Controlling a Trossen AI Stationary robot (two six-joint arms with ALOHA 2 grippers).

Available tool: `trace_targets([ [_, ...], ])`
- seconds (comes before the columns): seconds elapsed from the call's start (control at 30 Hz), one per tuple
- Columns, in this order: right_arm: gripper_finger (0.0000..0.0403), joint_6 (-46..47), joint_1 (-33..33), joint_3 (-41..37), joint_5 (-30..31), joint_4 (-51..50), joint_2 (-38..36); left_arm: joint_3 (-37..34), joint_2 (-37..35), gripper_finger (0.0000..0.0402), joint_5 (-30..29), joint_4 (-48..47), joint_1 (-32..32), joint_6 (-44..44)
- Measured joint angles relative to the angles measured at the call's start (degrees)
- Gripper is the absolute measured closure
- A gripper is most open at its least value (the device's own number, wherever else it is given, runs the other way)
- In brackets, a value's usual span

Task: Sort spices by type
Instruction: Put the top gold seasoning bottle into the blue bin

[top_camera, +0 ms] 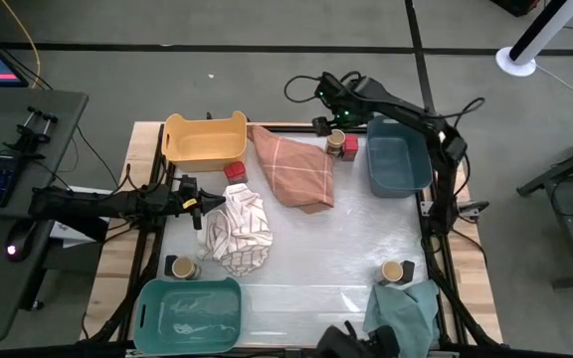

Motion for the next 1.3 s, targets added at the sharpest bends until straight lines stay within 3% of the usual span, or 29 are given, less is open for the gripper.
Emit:
trace_targets([
  [0.1,0.0038,2.6,-0.9,-0.4,0.1,-0.3,1.2,0.0,0.0,0.0401,0.0,0.0,0.0,0.0],
  [0.33,0.0037,3.6,-3.1,-3.4,-6.0,1.9,1.8,0.0,0.0,0.0401,0.0,0.0,0.0,0.0],
  [0.7,0.0036,3.6,-3.5,-4.3,-3.8,5.1,2.8,0.0,0.0,0.0401,0.0,0.0,0.0,0.0],
  [1.3,0.0037,4.2,-3.3,-4.3,-5.4,3.0,4.8,0.0,0.0,0.0401,0.0,0.0,0.0,0.0],
])
